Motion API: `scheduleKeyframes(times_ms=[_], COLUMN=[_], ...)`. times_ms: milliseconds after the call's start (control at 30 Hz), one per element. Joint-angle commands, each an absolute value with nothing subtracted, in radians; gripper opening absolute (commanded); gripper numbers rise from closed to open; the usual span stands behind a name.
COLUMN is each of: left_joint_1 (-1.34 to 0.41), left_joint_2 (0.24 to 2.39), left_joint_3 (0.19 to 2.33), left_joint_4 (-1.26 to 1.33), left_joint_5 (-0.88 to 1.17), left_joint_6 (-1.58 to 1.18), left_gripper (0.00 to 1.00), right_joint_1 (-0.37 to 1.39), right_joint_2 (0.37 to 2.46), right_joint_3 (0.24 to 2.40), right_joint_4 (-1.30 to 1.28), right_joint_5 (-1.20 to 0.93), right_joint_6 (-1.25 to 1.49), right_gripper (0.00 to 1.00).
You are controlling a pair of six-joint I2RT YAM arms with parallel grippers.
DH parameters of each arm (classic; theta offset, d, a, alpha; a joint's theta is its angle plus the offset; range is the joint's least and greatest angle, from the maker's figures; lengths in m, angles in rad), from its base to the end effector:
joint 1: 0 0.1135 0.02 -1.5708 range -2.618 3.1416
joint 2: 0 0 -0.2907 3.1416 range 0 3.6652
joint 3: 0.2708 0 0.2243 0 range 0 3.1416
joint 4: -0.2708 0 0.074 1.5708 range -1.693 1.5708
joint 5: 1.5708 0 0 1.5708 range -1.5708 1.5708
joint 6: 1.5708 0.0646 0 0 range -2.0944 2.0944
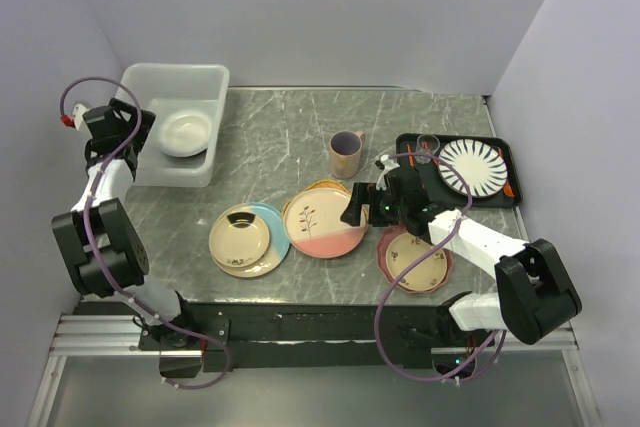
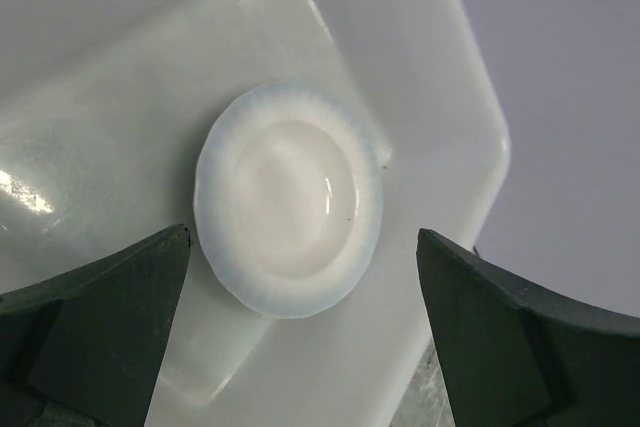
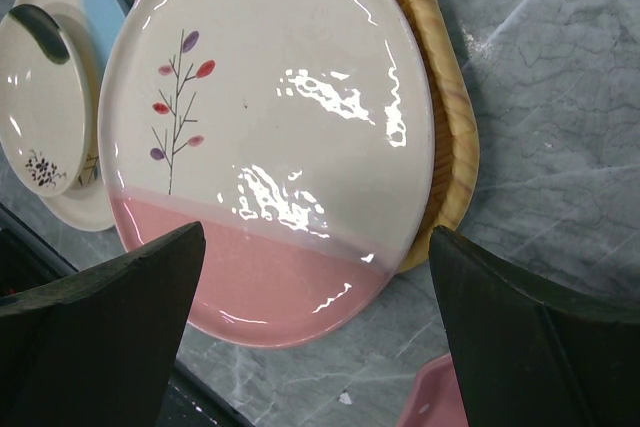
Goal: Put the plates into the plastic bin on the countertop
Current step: Pick up the plate from the center of the board.
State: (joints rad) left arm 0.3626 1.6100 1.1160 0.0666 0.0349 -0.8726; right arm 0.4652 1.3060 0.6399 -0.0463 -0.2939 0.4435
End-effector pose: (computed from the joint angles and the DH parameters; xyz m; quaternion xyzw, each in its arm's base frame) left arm 0.3526 0.1313 0.2969 -0.4792 0.6910 -0.1507 0.5198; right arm 0.2184 0.1305 0.2189 -0.0707 0.8988 0.3003 0.3115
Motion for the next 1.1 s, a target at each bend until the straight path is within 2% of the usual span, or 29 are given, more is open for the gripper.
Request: scheduleKeyframes(times_ms=[0, 267, 433, 633, 1067], left_joint_1=[0.344, 0.296, 0.203, 0.115, -0.061], left_joint_2=[1.502, 1.433, 1.447, 1.447, 1.388], left_joint_3=[1.08, 1.063, 1.058, 1.091, 1.051], left_joint_4=[0.172, 0.204, 0.252, 0.196, 0.048], left_joint_5=[0.048, 0.069, 0.092, 0.081, 0.245], left_joint_6=[-0.835, -0.81, -0.784, -0.735, -0.66], left_gripper=[0.99, 0.99, 0.99, 0.99, 0.99], right_joint_1=[0.472, 0.472, 0.472, 0.472, 0.472], right_joint_2=[1.284, 1.296, 1.301, 1.289, 1.293], right_joint_3=[0.657, 0.661, 0.666, 0.658, 0.657], right_joint_4=[-0.026, -0.026, -0.028, -0.031, -0.028], right_joint_5=[-0.281, -0.284, -0.288, -0.281, -0.285], right_joint_6=[0.43, 0.43, 0.43, 0.43, 0.439], right_gripper=[1.0, 1.0, 1.0, 1.0, 1.0])
